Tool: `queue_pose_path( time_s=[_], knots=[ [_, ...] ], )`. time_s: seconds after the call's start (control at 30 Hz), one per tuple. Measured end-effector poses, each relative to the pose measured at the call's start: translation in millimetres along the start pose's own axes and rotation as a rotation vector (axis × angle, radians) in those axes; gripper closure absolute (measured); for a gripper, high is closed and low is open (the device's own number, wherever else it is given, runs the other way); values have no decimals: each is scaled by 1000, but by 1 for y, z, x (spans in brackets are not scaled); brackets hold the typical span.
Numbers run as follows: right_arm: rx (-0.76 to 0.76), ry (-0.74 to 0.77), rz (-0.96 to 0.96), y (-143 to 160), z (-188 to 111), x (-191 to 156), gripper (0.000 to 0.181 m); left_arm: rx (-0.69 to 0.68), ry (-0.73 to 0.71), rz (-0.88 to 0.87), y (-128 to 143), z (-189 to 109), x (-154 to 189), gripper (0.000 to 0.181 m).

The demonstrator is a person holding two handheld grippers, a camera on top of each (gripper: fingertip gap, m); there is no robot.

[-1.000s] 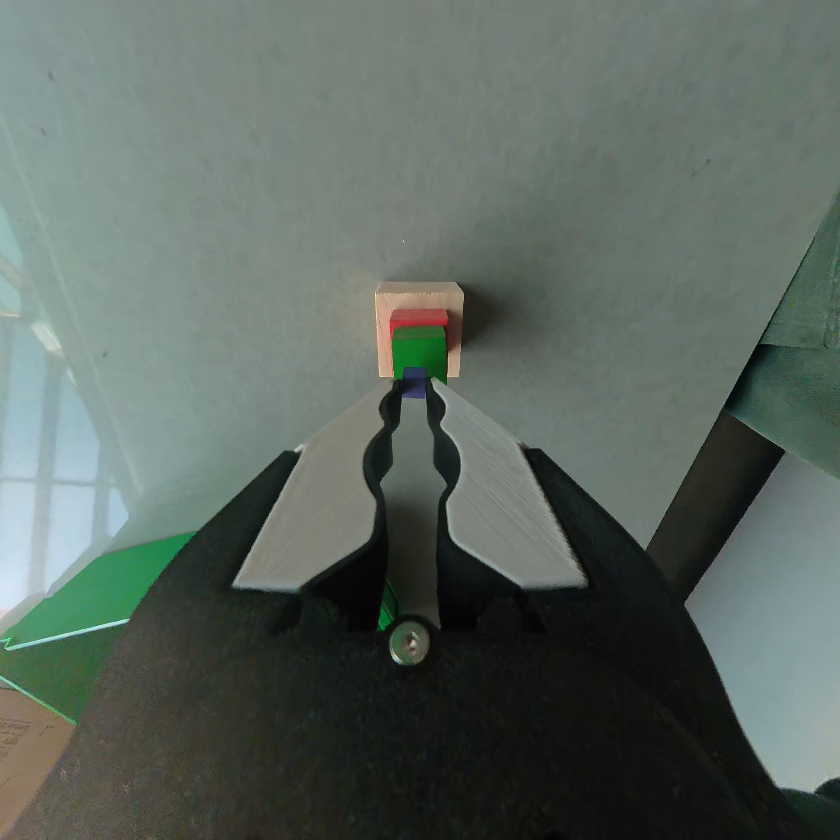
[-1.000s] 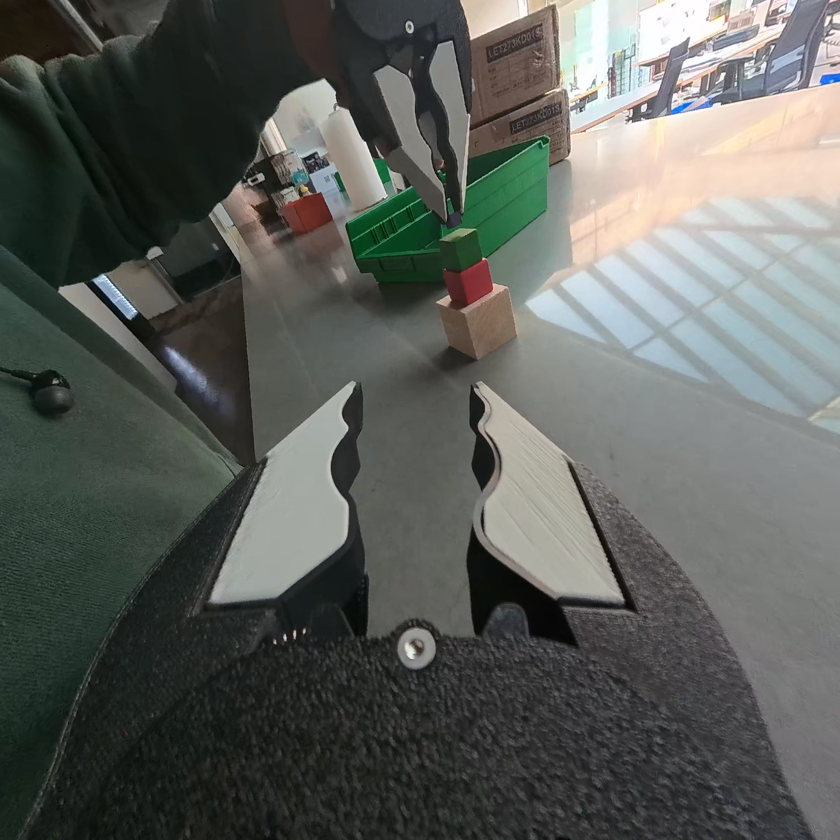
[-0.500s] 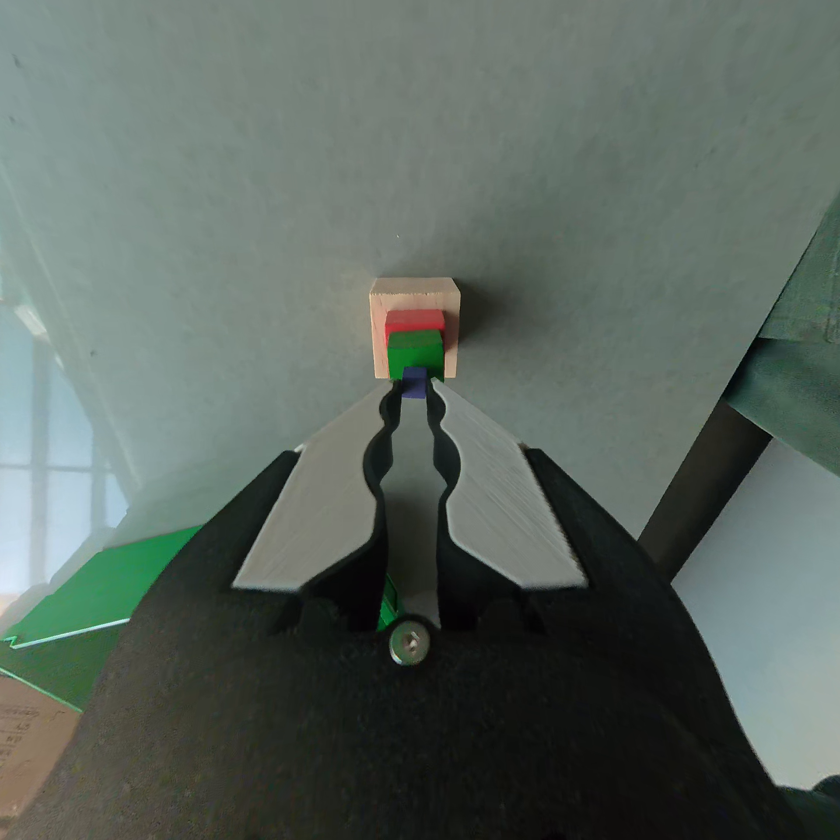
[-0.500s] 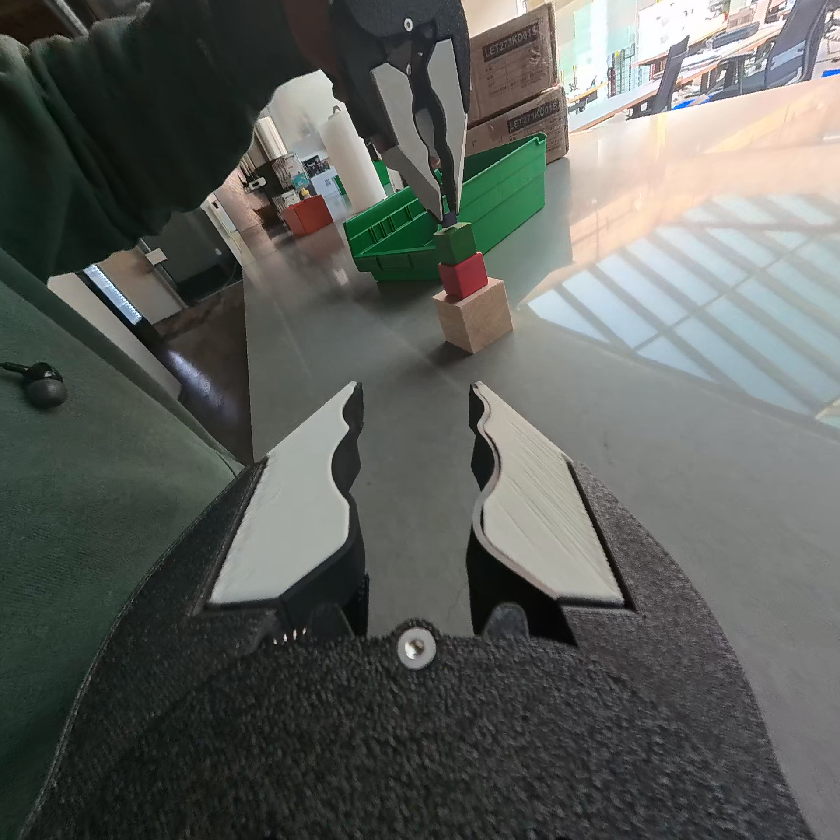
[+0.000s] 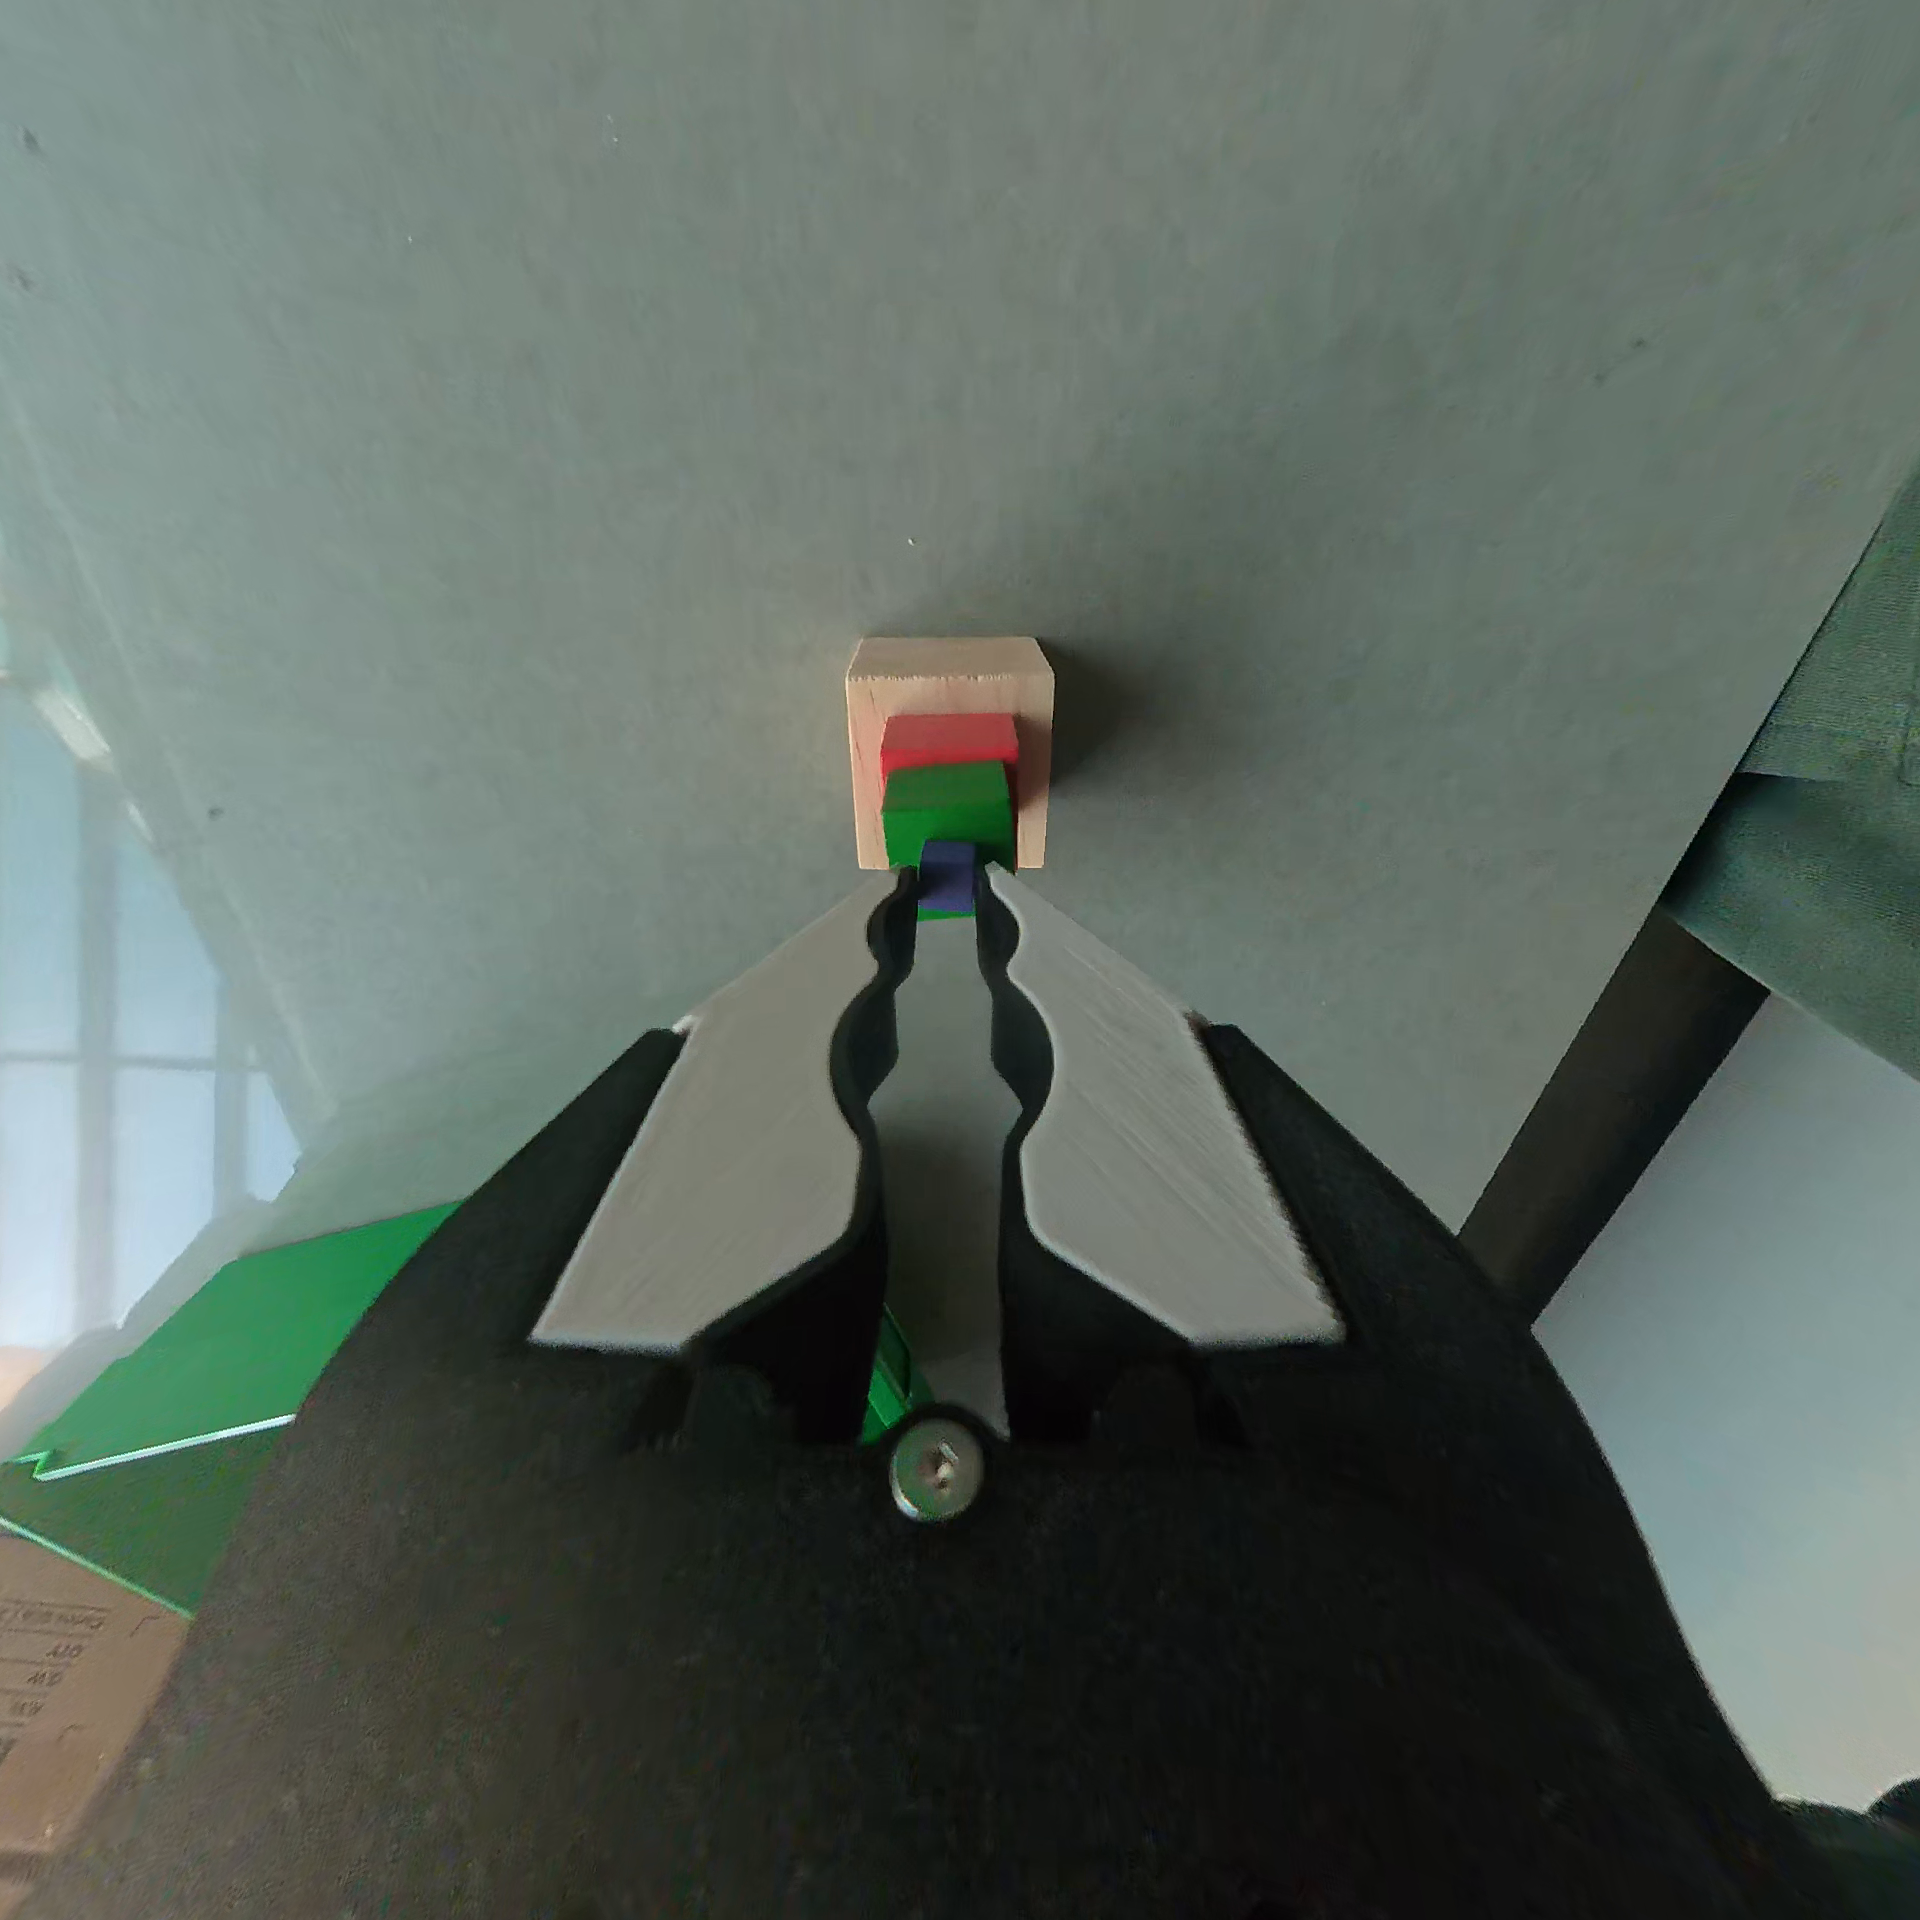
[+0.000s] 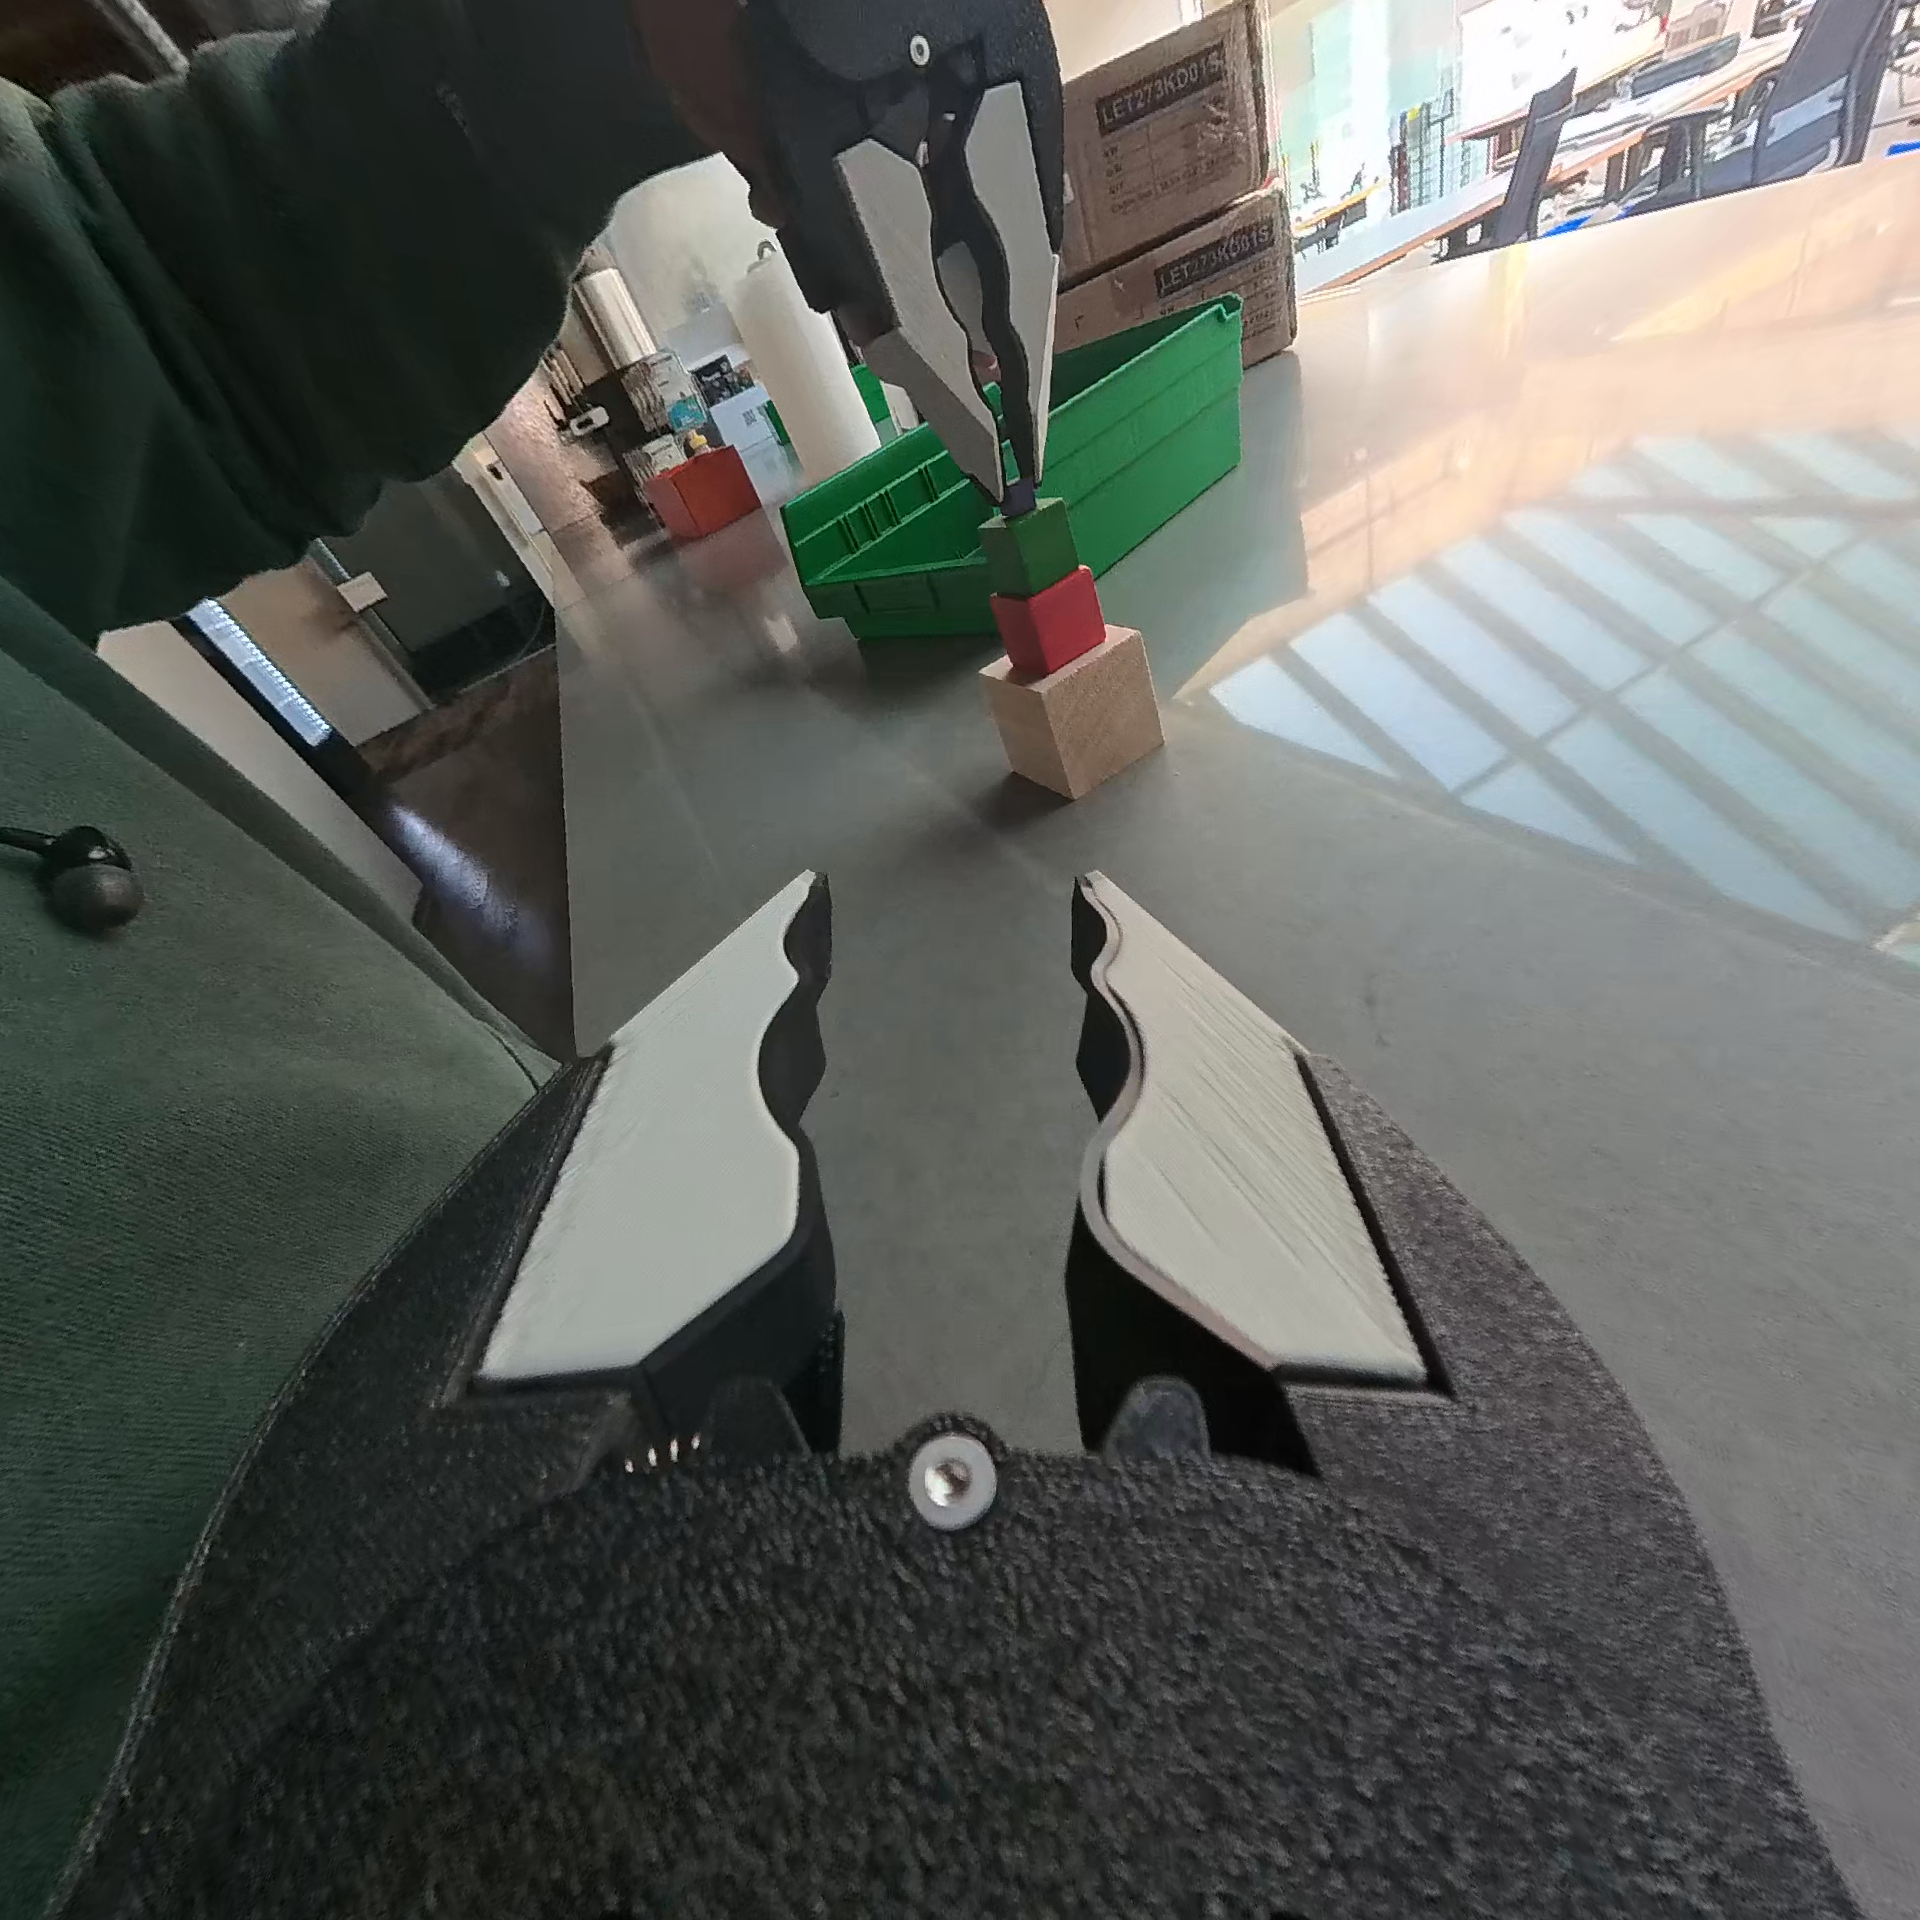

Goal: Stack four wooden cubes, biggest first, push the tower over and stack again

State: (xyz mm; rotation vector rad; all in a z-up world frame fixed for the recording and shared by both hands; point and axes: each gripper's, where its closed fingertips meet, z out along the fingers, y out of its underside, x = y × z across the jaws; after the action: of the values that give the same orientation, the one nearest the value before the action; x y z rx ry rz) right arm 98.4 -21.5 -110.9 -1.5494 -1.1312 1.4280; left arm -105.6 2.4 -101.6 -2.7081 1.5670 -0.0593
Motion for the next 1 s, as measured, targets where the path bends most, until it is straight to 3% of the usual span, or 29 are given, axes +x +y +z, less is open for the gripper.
queue_pose_path(
  time_s=[0.8, 1.0],
  knots=[
    [-6, -3, -3, 1, 1, -1, 135, 16, -46, 2, 4, -20, -3, 152],
    [-15, -6, -18, 1, 2, -3, 135, 73, -69, -13, 4, -29, -2, 151]
  ],
)
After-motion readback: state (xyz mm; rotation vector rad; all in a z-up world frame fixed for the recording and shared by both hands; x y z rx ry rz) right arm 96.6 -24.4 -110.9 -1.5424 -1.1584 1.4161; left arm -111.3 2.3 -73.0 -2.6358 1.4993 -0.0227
